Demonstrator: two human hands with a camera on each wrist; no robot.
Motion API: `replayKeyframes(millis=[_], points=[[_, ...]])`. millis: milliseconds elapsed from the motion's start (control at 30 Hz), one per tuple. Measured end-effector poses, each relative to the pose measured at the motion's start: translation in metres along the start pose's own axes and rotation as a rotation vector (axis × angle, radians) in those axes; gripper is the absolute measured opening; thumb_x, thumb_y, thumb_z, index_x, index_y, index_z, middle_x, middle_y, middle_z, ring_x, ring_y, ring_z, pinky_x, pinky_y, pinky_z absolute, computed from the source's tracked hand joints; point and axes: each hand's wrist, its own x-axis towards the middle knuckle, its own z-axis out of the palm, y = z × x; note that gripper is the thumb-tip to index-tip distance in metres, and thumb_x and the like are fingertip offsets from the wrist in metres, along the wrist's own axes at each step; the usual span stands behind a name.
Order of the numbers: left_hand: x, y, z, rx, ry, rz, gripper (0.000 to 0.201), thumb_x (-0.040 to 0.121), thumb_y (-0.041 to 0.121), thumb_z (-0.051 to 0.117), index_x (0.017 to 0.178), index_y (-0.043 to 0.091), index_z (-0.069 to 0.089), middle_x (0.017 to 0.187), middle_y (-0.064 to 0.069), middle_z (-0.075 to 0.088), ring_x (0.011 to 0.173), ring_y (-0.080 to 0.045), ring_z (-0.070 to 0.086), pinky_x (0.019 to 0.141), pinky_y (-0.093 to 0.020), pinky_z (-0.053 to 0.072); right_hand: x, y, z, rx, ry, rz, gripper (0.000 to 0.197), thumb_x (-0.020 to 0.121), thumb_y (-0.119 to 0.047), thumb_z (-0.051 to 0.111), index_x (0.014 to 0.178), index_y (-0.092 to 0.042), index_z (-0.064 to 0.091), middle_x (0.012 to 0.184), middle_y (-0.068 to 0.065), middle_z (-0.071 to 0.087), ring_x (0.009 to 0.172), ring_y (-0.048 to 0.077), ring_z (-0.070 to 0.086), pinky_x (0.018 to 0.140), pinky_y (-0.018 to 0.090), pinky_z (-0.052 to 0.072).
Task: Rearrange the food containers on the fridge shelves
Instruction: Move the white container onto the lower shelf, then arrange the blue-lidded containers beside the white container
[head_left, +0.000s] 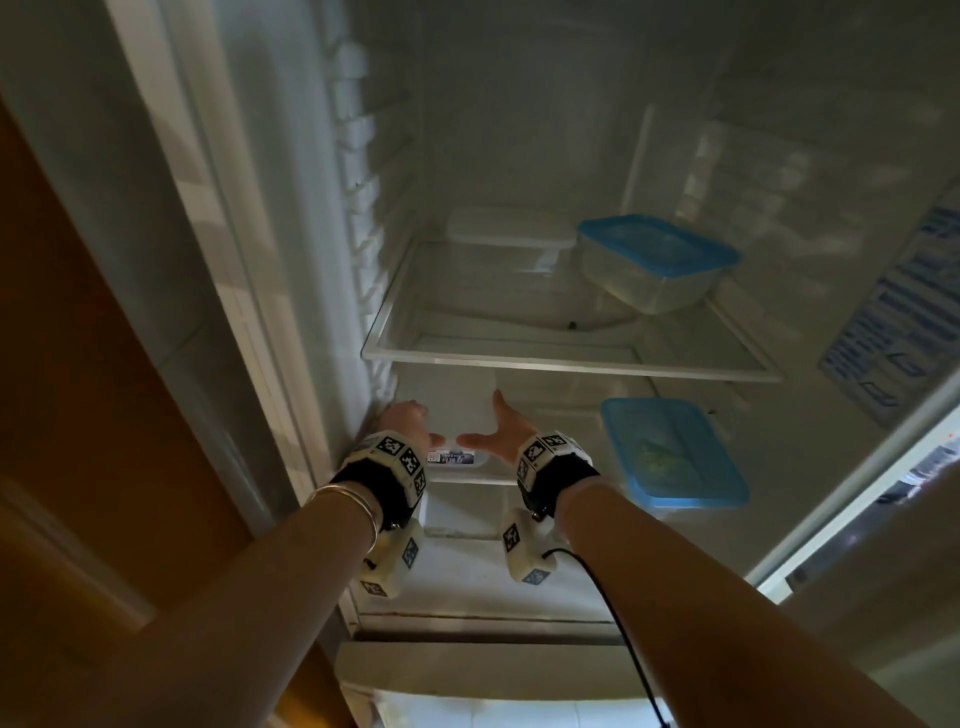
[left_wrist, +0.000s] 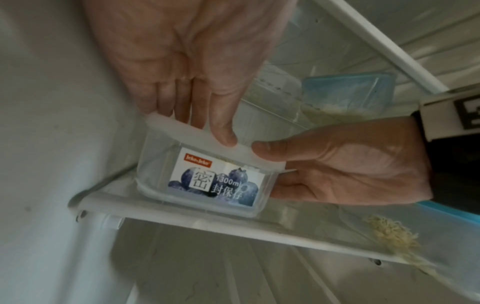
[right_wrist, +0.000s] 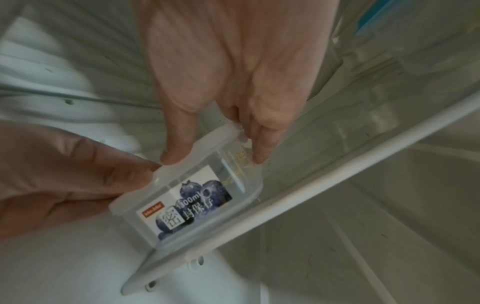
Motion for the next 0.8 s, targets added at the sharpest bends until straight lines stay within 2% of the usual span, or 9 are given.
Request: replayKeyframes(millis=[267,367,433,600,700,800], points=[[-0.002,0.003,-0.004,0.120,-0.025,0.011,0.058,0.089,0.027,0.061,0.140,0.008,0.042,0.149,-0.009,0.042,0.140,-0.024,0.036,0.117,-0.031,0.022,-0.010,-0.002,0.000,-0.051,-0.004,0.011,0.105,0.080,-0.043,0.068,0.152,-0.018,-0.004,0.157,0.008,0.025,0.142,0.026,0.030,0.117,0.042,0.027],[-0.010,0.006,-0.009,0.164,-0.014,0.038,0.058,0.090,0.035,0.057,0.139,0.010,0.042,0.145,-0.008,0.047,0.135,-0.025,0.041,0.114,-0.033,0.028,-0.019,-0.006,-0.001,-0.087,0.002,0.025,0.097,0.084,-0.044,0.063,0.152,-0.019,-0.001,0.158,0.007,0.023,0.142,0.027,0.031,0.117,0.045,0.027],[-0.018,0.009,-0.014,0.167,0.014,0.073,0.059,0.091,0.039,0.054,0.141,0.011,0.039,0.144,-0.006,0.048,0.134,-0.023,0.043,0.113,-0.032,0.028,-0.026,-0.007,-0.005,-0.131,0.022,0.031,0.090,0.089,-0.041,0.057,0.152,-0.015,-0.001,0.158,0.010,0.022,0.143,0.028,0.029,0.117,0.042,0.026],[-0.039,0.015,-0.019,0.047,-0.038,0.118,0.063,0.091,0.028,0.057,0.145,0.010,0.033,0.151,-0.008,0.039,0.138,-0.024,0.038,0.115,-0.032,0.030,-0.050,-0.013,-0.019,-0.316,0.100,0.055,0.077,0.097,-0.040,0.043,0.152,-0.009,-0.001,0.157,0.017,0.022,0.142,0.031,0.029,0.116,0.038,0.027],[-0.056,0.020,-0.025,0.043,-0.050,0.167,0.060,0.091,0.027,0.057,0.144,0.008,0.035,0.150,-0.008,0.040,0.137,-0.025,0.040,0.114,-0.032,0.031,-0.072,-0.016,-0.025,-0.433,0.112,0.077,0.073,0.098,-0.042,0.037,0.152,-0.009,-0.001,0.156,0.018,0.023,0.142,0.031,0.030,0.115,0.038,0.027],[-0.072,0.028,-0.033,0.072,-0.035,0.214,0.060,0.089,0.030,0.058,0.142,0.008,0.039,0.148,-0.010,0.042,0.136,-0.026,0.041,0.114,-0.033,0.032,-0.096,-0.019,-0.031,-0.518,0.119,0.074,0.071,0.099,-0.043,0.034,0.152,-0.010,0.001,0.158,0.015,0.017,0.145,0.029,0.024,0.116,0.037,0.022]])
